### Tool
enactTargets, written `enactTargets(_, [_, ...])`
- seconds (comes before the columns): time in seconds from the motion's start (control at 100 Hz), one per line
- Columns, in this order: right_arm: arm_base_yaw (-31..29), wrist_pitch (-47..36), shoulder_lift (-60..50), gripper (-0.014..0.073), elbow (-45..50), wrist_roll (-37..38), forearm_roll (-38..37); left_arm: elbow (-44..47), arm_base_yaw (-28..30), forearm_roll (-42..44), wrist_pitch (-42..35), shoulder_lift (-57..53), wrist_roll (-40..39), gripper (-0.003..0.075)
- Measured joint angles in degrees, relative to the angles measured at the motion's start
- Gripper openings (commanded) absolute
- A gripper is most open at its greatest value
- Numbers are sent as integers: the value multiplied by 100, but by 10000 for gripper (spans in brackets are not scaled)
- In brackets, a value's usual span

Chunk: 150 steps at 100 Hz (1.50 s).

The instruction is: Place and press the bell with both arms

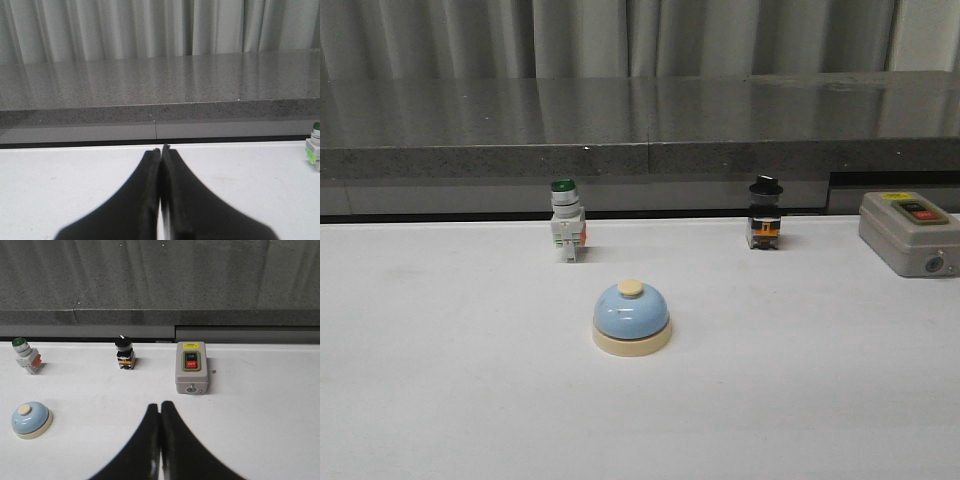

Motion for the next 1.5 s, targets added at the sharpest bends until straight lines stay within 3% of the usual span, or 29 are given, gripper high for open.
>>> enactTargets(0.23, [-13,-290,-223,-60,390,0,-72,0,0,0,0,0,0,-20])
enactTargets(0.58, [-115,-1783,-1630,-60,2338,0,-99,0,0,0,0,0,0,-20])
enactTargets(0.77, [-144,-2491,-1742,-60,3153,0,-99,0,0,0,0,0,0,-20])
enactTargets(1.5, [-148,-2833,-1742,-60,3284,0,-99,0,0,0,0,0,0,-19])
